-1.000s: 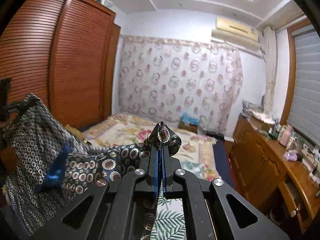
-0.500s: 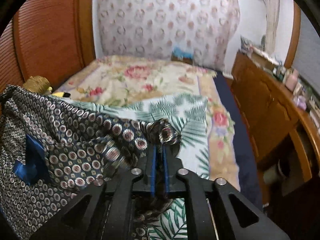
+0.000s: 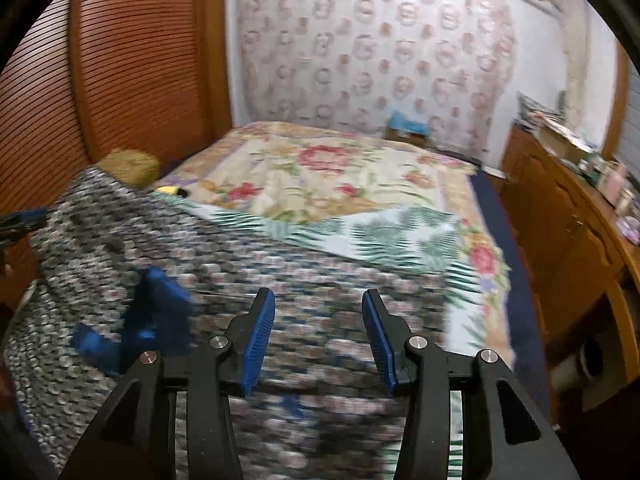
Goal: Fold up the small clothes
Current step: 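Lower the shirt onto the bed and open both grippers, then grasp the blue-trimmed edge with the right gripper while the left gripper grasps the shirt edge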
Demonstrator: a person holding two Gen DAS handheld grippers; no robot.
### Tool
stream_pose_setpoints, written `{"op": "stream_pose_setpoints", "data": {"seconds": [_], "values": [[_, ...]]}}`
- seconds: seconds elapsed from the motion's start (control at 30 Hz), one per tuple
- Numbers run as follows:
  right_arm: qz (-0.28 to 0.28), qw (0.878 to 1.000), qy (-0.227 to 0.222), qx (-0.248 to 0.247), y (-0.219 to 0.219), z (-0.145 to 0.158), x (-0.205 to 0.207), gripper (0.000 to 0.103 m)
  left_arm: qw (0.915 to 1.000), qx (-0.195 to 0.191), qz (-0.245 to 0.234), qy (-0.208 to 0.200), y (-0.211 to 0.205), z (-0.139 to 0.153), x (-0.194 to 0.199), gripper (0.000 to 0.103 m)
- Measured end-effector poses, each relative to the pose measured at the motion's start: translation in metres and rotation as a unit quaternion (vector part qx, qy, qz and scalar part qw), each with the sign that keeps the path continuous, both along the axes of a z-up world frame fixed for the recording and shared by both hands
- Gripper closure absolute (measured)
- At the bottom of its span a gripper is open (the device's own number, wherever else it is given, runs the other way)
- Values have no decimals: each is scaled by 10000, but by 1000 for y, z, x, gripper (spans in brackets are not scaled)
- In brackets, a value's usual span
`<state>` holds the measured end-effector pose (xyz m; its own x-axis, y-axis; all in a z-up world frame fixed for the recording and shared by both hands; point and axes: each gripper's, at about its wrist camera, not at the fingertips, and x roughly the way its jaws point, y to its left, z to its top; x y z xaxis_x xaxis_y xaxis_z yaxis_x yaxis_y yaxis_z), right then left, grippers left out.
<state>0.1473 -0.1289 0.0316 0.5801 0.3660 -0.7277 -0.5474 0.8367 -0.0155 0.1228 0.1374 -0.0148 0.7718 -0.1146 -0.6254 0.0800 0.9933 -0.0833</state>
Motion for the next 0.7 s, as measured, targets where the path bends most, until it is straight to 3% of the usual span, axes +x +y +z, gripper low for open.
{"op": "stream_pose_setpoints", "data": {"seconds": [0.27, 0.43, 0.57, 0.7], "values": [[943, 9939, 546, -162, 72, -28, -15, 56, 9999, -89, 50, 66, -3, -16, -11, 50], [802, 9942, 522, -493, 87, -46, 2, 57, 9999, -91, 38, 25, -4, -22, -13, 54], [650, 9958, 404, -495, 86, -51, 22, 97, 9998, -108, 130, 76, -2, -25, -11, 64], [640, 9977, 153, -168, 67, -45, 5, 101, 9998, -128, 172, 41, 1, -26, -15, 82]]}}
